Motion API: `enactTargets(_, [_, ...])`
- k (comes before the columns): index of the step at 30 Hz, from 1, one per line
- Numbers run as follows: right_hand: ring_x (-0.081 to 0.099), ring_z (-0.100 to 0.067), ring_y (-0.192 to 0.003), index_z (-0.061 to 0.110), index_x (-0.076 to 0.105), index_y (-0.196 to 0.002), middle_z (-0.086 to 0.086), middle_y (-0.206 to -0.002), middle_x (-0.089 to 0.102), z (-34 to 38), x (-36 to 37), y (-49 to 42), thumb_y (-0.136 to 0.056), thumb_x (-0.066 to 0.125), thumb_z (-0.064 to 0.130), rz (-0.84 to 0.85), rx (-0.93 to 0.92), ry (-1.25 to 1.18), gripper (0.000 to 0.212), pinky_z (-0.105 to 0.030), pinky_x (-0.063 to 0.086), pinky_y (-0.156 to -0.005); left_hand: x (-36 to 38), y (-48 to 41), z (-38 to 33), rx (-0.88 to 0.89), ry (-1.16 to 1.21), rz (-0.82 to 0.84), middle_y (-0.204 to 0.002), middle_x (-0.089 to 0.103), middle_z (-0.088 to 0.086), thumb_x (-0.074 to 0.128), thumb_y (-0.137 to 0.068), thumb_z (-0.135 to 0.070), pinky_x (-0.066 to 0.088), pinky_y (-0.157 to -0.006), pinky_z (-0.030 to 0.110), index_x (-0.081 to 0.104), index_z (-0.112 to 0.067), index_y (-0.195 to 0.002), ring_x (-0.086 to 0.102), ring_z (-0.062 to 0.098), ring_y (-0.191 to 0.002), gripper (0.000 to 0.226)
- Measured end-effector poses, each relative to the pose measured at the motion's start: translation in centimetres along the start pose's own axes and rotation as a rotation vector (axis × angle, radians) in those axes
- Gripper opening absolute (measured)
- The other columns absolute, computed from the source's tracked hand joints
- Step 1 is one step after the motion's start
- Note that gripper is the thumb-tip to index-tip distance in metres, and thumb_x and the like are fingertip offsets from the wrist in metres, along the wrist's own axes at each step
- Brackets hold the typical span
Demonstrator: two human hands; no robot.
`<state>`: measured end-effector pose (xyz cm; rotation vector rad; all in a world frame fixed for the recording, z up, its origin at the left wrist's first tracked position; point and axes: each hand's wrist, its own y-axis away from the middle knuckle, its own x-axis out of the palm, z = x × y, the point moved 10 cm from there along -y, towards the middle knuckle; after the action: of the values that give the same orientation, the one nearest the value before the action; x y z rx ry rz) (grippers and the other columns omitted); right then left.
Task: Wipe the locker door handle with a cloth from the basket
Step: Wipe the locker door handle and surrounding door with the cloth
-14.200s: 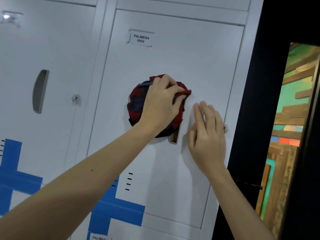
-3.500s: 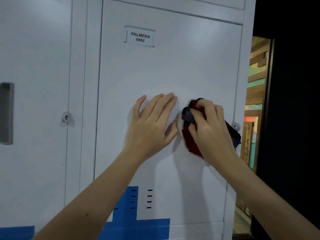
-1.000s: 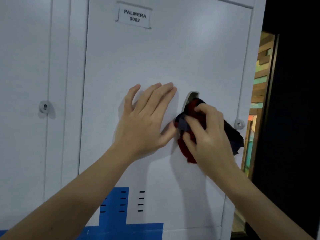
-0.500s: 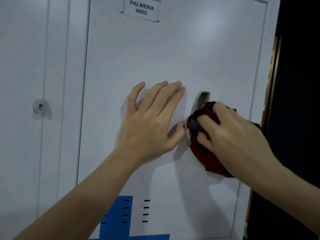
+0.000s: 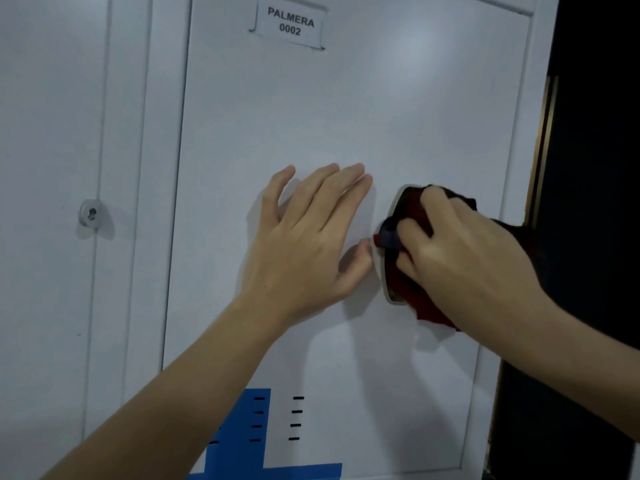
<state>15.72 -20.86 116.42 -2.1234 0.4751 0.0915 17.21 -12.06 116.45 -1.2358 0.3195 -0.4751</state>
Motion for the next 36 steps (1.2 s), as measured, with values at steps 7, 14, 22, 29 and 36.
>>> enactTargets(7, [0.05, -0.027, -0.053, -0.001, 0.063, -0.074, -0.02, -0.076, 0.053, -0.4, 0.0, 0.4, -0.063, 0.082, 0.004, -0.012, 0.015, -0.109, 0.022, -0.025, 0.033, -0.045, 0.1, 0.0, 0.0, 0.001, -0.012, 0.008, -0.133, 0.054, 0.004, 0.05, -0.082, -0.035, 0.014, -0.111, 0.041, 0.056, -0.008, -0.127, 0.043, 0.018, -0.124, 0.053])
enactTargets(14, [0.053, -0.027, -0.055, 0.0, 0.065, -0.078, -0.018, -0.078, 0.056, 0.6, 0.9, 1.6, -0.058, 0.086, 0.005, 0.032, -0.023, -0.125, 0.029, -0.026, 0.036, -0.042, 0.0, 0.0, 0.0, 0.004, -0.012, 0.01, -0.133, 0.054, 0.005, 0.05, -0.081, -0.035, 0.016, -0.11, 0.042, 0.056, -0.008, -0.127, 0.044, 0.019, -0.124, 0.053])
enactTargets(22, [0.055, -0.022, -0.056, 0.001, 0.066, -0.08, -0.015, -0.081, 0.057, 1.3, 0.7, 3.2, -0.073, 0.071, 0.011, -0.068, 0.0, -0.193, 0.013, -0.025, 0.044, -0.043, 0.3, 0.2, 0.0, 0.011, -0.018, 0.03, -0.132, 0.054, 0.005, 0.05, -0.081, -0.034, 0.017, -0.11, 0.043, 0.055, -0.007, -0.128, 0.043, 0.02, -0.124, 0.054])
enactTargets(29, [0.046, 0.002, -0.08, 0.031, 0.049, -0.087, 0.013, -0.084, 0.038, -4.5, 0.7, 5.9, -0.089, 0.045, 0.031, -0.331, 0.387, -0.93, 0.004, -0.008, 0.039, -0.068, 0.3, -0.1, 0.0, 0.004, 0.014, 0.044, -0.132, 0.054, 0.008, 0.05, -0.082, -0.034, 0.022, -0.108, 0.041, 0.054, -0.005, -0.128, 0.042, 0.021, -0.122, 0.055])
enactTargets(36, [0.045, 0.005, -0.083, 0.031, 0.049, -0.096, 0.012, -0.09, 0.039, -6.2, 1.4, 7.5, -0.09, 0.044, 0.04, -0.398, 0.577, -1.007, 0.012, -0.005, 0.039, -0.073, 0.2, -0.2, 0.3, 0.109, 0.078, 0.165, -0.134, 0.051, 0.013, 0.049, -0.083, -0.034, 0.035, -0.104, 0.039, 0.05, 0.001, -0.131, 0.049, 0.029, -0.121, 0.06])
